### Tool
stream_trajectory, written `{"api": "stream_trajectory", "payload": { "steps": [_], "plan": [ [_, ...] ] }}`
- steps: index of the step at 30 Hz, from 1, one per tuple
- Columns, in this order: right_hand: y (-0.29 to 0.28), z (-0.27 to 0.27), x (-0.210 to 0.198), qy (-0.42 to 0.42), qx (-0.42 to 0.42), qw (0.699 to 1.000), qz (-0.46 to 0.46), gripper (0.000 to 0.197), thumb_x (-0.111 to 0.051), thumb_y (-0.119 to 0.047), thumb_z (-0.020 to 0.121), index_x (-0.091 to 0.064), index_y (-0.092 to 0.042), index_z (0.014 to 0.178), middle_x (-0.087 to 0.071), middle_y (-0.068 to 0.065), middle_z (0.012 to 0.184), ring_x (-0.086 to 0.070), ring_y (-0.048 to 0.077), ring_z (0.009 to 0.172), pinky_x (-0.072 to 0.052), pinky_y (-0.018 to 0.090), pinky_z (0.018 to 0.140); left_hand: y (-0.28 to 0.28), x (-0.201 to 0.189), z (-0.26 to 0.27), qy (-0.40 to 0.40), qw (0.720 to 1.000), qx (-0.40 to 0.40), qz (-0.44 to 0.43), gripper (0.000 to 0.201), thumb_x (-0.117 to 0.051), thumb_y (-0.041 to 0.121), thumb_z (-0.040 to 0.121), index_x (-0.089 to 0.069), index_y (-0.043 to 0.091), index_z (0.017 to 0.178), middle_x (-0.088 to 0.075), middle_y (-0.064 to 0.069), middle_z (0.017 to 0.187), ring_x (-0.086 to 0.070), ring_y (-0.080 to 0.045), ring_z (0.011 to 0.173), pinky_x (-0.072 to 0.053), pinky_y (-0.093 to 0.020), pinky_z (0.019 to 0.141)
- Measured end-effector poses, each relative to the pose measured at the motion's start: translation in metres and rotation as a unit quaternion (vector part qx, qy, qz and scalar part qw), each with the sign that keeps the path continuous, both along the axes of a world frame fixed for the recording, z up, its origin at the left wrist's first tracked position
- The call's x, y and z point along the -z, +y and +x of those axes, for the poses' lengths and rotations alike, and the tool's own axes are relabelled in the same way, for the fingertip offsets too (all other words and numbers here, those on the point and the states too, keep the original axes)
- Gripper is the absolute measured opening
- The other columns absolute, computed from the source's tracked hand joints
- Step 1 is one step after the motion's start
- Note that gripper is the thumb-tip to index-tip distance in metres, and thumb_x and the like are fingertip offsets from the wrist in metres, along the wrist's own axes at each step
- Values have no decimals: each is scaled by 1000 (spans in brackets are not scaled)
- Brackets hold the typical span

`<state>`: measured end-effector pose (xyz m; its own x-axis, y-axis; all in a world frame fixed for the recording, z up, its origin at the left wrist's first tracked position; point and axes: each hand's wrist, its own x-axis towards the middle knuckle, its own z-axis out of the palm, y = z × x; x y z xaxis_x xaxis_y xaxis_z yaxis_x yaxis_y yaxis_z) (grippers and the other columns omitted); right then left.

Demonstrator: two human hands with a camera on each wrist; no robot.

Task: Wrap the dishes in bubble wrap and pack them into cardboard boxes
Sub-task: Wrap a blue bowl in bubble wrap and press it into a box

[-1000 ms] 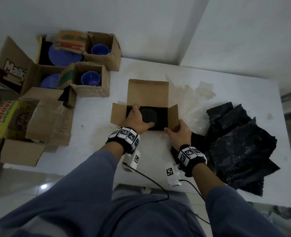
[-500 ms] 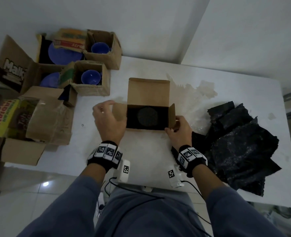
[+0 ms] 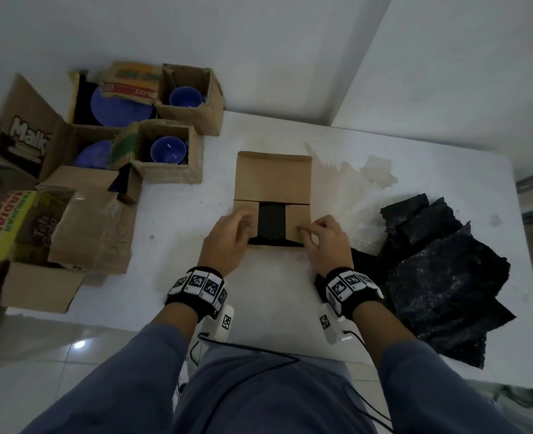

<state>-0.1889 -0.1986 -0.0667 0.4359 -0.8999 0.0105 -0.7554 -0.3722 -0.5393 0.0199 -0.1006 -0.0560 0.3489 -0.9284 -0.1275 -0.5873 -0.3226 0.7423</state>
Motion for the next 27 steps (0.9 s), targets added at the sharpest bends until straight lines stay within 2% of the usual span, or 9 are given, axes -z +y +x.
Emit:
{"api": "stream_trajectory", "payload": {
  "steps": [4,7,9,12,17,20,23,25,27],
  "plan": [
    [-20,13,-5,39,16,995,91,11,-69,-19,82,-71,-13,91,-53,2,91,-58,24,82,-52,36,74,-19,5,13,34,999,-37,2,41,-69,2,82,-58,25,114,-55,4,99,-58,-8,80,-55,-42,83],
    [-32,22,-11,-12,91,981,172,48,-76,-14,73,-55,-15,116,-54,5,105,-58,21,90,-52,33,75,-39,-4,19,151,977,-129,83,83,-78,-5,72,-40,23,140,-48,2,97,-53,-9,72,-56,-38,87],
    [-44,26,-17,-30,130,962,239,81,-79,-11,70,-36,-19,138,-49,4,115,-55,21,98,-52,34,81,-49,-6,26,179,965,-142,128,103,-83,-5,69,-26,24,151,-50,4,91,-52,-6,74,-50,-27,81],
    [-60,32,-18,-12,88,957,275,95,-75,-5,72,-22,-22,149,-46,6,121,-54,24,103,-48,32,81,-57,-9,37,157,970,-104,153,82,-88,2,62,-52,22,132,-54,5,85,-55,-6,75,-48,-21,71],
    [-59,24,-12,-54,35,964,257,89,-72,1,70,-24,-23,142,-51,4,105,-57,19,91,-43,21,67,-49,2,43,142,980,-89,109,72,-93,14,55,-55,27,115,-59,3,84,-64,-20,81,-54,-32,75],
    [-52,9,-10,-119,-2,962,244,86,-81,-7,67,-29,-26,133,-53,0,105,-57,11,94,-45,21,75,-42,0,43,136,986,-56,76,68,-91,22,60,-52,28,116,-61,3,89,-64,-17,76,-56,-34,73],
    [-44,-3,-13,-144,-28,958,247,84,-87,-26,67,-35,-26,133,-56,-5,113,-58,2,101,-44,13,85,-31,-6,50,210,976,0,58,75,-90,37,58,-50,33,122,-61,3,103,-68,-17,83,-57,-31,77],
    [-40,-8,-16,-154,-34,954,255,80,-84,-36,73,-38,-23,136,-56,-6,118,-56,0,108,-40,4,88,-21,-8,58,265,962,32,57,79,-91,32,64,-48,35,131,-58,2,115,-69,-15,94,-56,-30,83],
    [-36,-12,-17,-168,-35,953,250,69,-76,-44,80,-43,-20,135,-57,-5,121,-56,3,111,-41,7,91,-13,-11,61,286,955,44,65,67,-83,29,76,-49,37,133,-56,2,119,-68,-12,101,-54,-29,88]
  ]
}}
